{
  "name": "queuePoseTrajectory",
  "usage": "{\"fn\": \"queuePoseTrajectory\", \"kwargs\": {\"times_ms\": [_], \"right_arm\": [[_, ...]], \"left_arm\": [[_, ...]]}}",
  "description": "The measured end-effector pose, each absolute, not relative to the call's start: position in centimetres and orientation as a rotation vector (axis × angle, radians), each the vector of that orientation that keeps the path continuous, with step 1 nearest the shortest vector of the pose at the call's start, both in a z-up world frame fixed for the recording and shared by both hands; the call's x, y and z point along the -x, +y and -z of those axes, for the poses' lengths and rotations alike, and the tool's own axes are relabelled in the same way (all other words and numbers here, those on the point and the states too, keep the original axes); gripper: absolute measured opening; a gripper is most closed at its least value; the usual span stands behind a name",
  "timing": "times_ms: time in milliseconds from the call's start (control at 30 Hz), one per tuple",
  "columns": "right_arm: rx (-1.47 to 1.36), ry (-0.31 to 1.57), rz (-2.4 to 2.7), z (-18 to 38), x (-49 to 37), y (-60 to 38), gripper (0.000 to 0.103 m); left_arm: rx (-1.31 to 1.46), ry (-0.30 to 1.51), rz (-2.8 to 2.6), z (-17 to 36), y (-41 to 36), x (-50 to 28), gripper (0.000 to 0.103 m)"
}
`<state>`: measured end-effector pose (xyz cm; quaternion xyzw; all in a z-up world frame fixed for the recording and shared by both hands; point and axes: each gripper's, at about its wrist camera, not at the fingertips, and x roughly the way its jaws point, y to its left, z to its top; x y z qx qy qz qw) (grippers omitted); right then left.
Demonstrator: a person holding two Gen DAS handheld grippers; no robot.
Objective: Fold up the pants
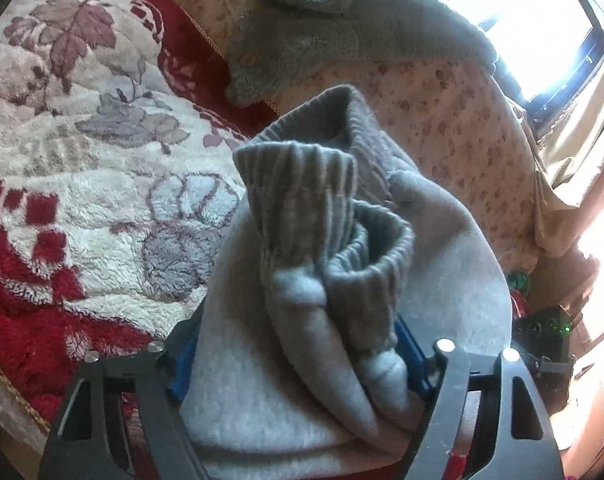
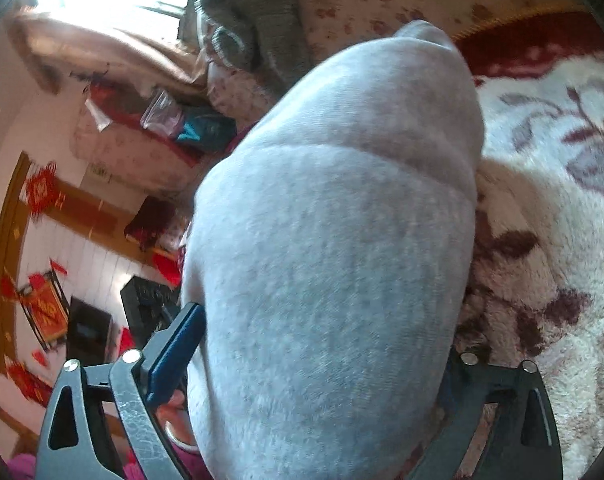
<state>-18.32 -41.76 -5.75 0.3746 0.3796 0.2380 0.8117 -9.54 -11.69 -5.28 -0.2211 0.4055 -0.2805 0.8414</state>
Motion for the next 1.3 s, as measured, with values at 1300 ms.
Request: {"fn": "queuePoseTrajectory", "kwargs": {"times_ms": [1300], "right_arm": [[-0.773, 0.705, -0.215, 4.9, 34.3, -60.6, 0.096]], "left_arm": [[0.172, 0.824, 0.832, 3.0, -36.0, 19.1, 0.074]]}}
